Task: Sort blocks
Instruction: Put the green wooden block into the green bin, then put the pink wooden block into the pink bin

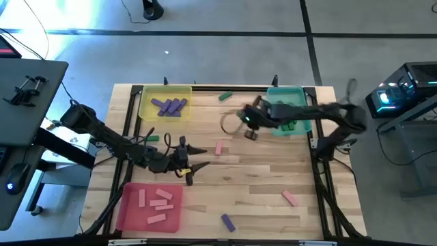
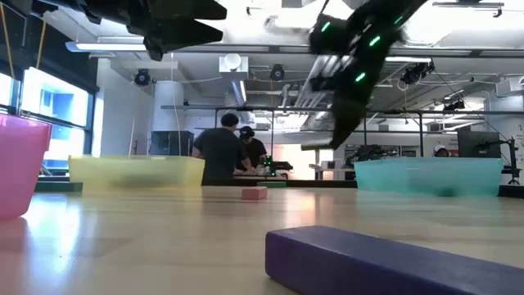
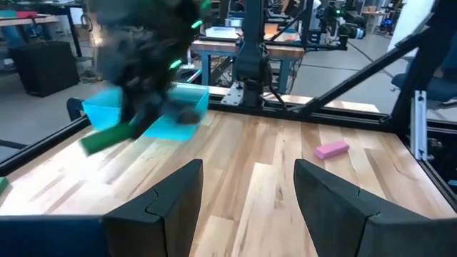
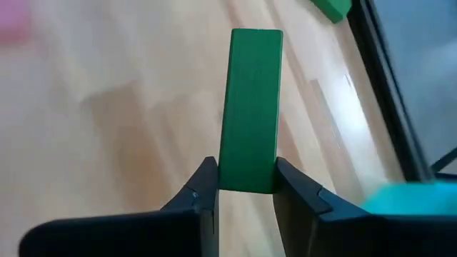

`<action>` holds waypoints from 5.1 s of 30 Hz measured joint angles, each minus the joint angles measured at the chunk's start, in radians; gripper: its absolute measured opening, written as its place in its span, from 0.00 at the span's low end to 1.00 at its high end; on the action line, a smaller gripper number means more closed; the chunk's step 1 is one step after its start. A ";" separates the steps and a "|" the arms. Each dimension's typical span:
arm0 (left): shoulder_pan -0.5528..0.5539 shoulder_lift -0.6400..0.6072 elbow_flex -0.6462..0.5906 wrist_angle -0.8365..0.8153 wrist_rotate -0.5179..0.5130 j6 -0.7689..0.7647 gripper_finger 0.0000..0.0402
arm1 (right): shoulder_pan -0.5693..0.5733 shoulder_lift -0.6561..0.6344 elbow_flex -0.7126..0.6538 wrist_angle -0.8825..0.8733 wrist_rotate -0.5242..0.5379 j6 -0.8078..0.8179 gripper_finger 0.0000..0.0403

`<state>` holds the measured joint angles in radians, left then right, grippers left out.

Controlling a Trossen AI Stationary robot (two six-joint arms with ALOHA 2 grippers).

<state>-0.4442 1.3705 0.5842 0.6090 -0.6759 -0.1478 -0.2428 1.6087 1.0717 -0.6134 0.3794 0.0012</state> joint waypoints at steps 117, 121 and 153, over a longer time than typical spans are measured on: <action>-0.017 0.000 -0.001 0.017 -0.049 -0.009 0.51 | 1.390 0.183 -0.174 -0.193 0.071 1.800 0.57; -0.017 0.001 -0.001 0.019 -0.042 -0.015 0.51 | 1.394 0.217 -0.174 -0.142 0.137 1.803 0.39; -0.029 0.743 0.326 0.845 0.333 0.359 0.51 | 1.115 0.229 -0.176 1.750 0.687 -0.235 0.18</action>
<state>-0.4732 2.1139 0.9099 1.4535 -0.3432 0.2114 0.8719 1.8374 0.8955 1.1365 1.0668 -0.2335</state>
